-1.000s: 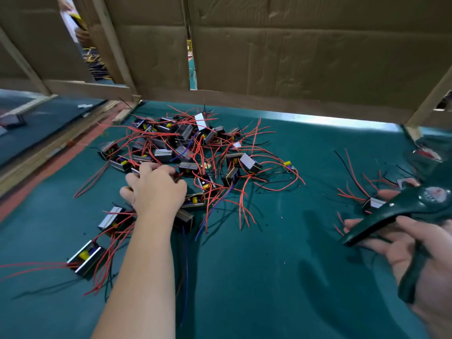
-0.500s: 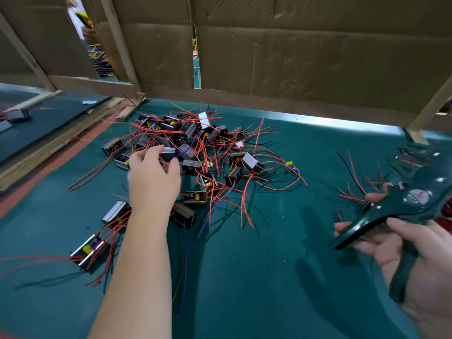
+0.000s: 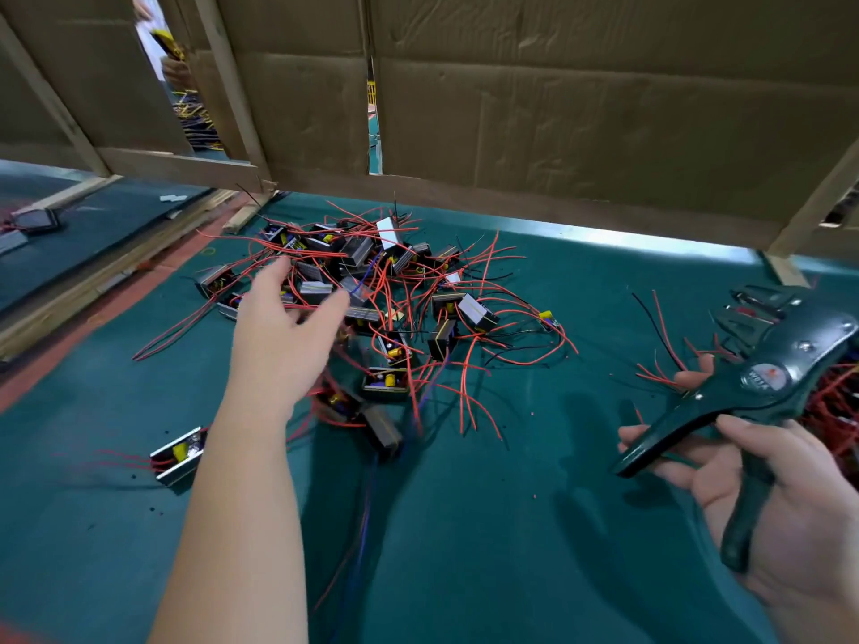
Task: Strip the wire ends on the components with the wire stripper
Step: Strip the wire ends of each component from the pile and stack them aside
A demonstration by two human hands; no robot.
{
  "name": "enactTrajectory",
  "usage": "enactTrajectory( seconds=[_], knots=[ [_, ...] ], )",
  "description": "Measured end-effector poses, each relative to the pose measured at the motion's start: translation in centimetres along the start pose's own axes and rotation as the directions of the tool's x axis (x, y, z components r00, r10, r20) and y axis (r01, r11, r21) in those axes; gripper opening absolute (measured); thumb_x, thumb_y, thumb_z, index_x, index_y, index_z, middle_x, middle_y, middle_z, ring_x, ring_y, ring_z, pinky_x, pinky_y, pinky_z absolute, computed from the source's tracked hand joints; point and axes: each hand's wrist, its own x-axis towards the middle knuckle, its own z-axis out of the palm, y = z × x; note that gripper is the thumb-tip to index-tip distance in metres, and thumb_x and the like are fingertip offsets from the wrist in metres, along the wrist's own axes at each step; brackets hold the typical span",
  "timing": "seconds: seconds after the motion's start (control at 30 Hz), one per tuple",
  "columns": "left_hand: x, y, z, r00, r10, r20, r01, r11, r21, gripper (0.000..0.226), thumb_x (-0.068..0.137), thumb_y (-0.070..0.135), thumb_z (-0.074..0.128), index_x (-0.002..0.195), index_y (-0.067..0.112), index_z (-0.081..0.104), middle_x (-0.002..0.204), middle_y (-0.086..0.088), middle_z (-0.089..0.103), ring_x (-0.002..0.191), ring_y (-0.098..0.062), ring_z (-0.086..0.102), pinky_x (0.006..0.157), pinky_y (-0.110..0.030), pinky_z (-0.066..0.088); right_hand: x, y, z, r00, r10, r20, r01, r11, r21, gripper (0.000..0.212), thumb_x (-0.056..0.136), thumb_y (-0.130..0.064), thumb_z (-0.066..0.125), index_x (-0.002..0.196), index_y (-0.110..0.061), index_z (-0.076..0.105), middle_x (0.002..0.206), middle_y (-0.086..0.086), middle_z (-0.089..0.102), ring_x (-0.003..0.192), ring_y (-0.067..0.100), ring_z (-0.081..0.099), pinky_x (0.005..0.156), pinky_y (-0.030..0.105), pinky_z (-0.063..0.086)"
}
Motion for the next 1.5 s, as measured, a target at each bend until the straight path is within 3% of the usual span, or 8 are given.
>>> enactTrajectory(
  seconds=[0.1, 0.17, 0.27, 0.4, 0.6, 0.97, 1.27, 1.5],
  knots=[
    [-0.3, 0.7, 0.0, 0.986, 0.099, -0.132, -0.135, 0.943, -0.303, 0.048, 0.091, 0.014, 0.055, 0.137, 0.027, 0.046, 0.132, 0.01, 0.051, 0.093, 0.012, 0.059, 0.087, -0.021, 0.051, 0.2, 0.1, -0.3, 1.0, 0.015, 0.021, -0.015, 0.999, 0.028, 0.044, 0.091, -0.001, 0.026, 0.096, -0.019, 0.066, 0.093, 0.0, 0.069, 0.07, 0.043, 0.068, 0.063, 0.059, 0.056],
    [-0.2, 0.7, -0.2, 0.95, 0.165, -0.264, -0.202, 0.972, -0.12, 0.048, 0.088, 0.008, 0.049, 0.133, 0.026, 0.05, 0.128, 0.009, 0.053, 0.1, 0.004, 0.057, 0.088, -0.007, 0.041, 0.2, 0.1, -0.3, 0.999, 0.017, 0.027, -0.017, 0.999, 0.028, 0.046, 0.092, -0.002, 0.025, 0.094, -0.019, 0.068, 0.09, -0.001, 0.069, 0.07, 0.043, 0.068, 0.062, 0.057, 0.057],
    [-0.2, 0.2, -0.6, 0.946, 0.119, -0.302, -0.065, 0.981, 0.186, 0.046, 0.086, 0.017, 0.051, 0.131, 0.023, 0.051, 0.129, -0.001, 0.055, 0.119, -0.022, 0.05, 0.102, -0.03, 0.037, 0.2, 0.1, -0.2, 1.0, 0.022, 0.022, -0.023, 0.999, 0.037, 0.046, 0.092, -0.002, 0.025, 0.093, -0.019, 0.067, 0.089, -0.002, 0.07, 0.069, 0.042, 0.068, 0.06, 0.054, 0.057],
    [-0.3, -0.3, -1.0, 0.985, -0.066, -0.16, 0.136, 0.865, 0.483, 0.022, 0.084, 0.04, 0.055, 0.093, 0.023, 0.067, 0.088, -0.001, 0.067, 0.097, -0.03, 0.058, 0.075, -0.033, 0.043, 0.3, 0.3, -0.5, 1.0, 0.027, 0.01, -0.027, 0.999, 0.041, 0.037, 0.092, -0.002, 0.025, 0.105, -0.012, 0.058, 0.097, -0.003, 0.068, 0.07, 0.043, 0.068, 0.061, 0.055, 0.057],
    [-0.9, 0.1, -0.9, 0.905, -0.361, 0.223, 0.111, 0.709, 0.697, 0.074, 0.06, 0.082, 0.059, 0.068, 0.009, 0.07, 0.052, -0.004, 0.068, 0.06, -0.021, 0.068, 0.072, -0.03, 0.054, 0.3, 0.5, -0.5, 1.0, 0.022, 0.02, -0.023, 0.998, 0.057, 0.037, 0.09, -0.002, 0.026, 0.109, -0.012, 0.056, 0.111, -0.001, 0.063, 0.071, 0.044, 0.068, 0.062, 0.057, 0.057],
    [-2.3, 1.1, -0.4, 0.705, -0.381, 0.599, -0.259, 0.648, 0.716, 0.122, 0.016, 0.081, 0.062, 0.125, 0.029, 0.044, 0.116, 0.002, 0.04, 0.103, -0.018, 0.047, 0.09, -0.032, 0.044, 0.5, 0.8, -0.9, 0.999, 0.041, 0.036, -0.043, 0.997, 0.059, 0.036, 0.092, -0.004, 0.025, 0.113, -0.008, 0.053, 0.114, -0.002, 0.064, 0.072, 0.045, 0.068, 0.062, 0.055, 0.057],
    [-1.9, -0.3, 0.2, 0.733, -0.065, 0.677, -0.244, 0.904, 0.351, 0.045, 0.059, 0.045, 0.087, 0.088, 0.027, 0.057, 0.088, 0.012, 0.063, 0.062, 0.008, 0.055, 0.056, -0.013, 0.043, 0.5, 0.7, -0.6, 0.997, 0.062, 0.048, -0.066, 0.994, 0.087, 0.025, 0.086, -0.009, 0.04, 0.103, -0.013, 0.058, 0.109, -0.001, 0.066, 0.072, 0.046, 0.068, 0.059, 0.053, 0.057],
    [-2.0, 1.2, 1.0, 0.902, 0.299, 0.312, -0.299, 0.953, -0.049, 0.053, 0.049, 0.056, 0.085, 0.089, 0.034, 0.059, 0.079, 0.014, 0.069, 0.058, -0.007, 0.057, 0.062, -0.027, 0.051, 1.0, 0.3, -0.5, 0.988, 0.092, 0.123, -0.133, 0.916, 0.379, 0.07, 0.057, -0.014, 0.077, 0.121, -0.003, 0.05, 0.112, 0.016, 0.062, 0.073, 0.062, 0.059, 0.058, 0.075, 0.043]
  ],
)
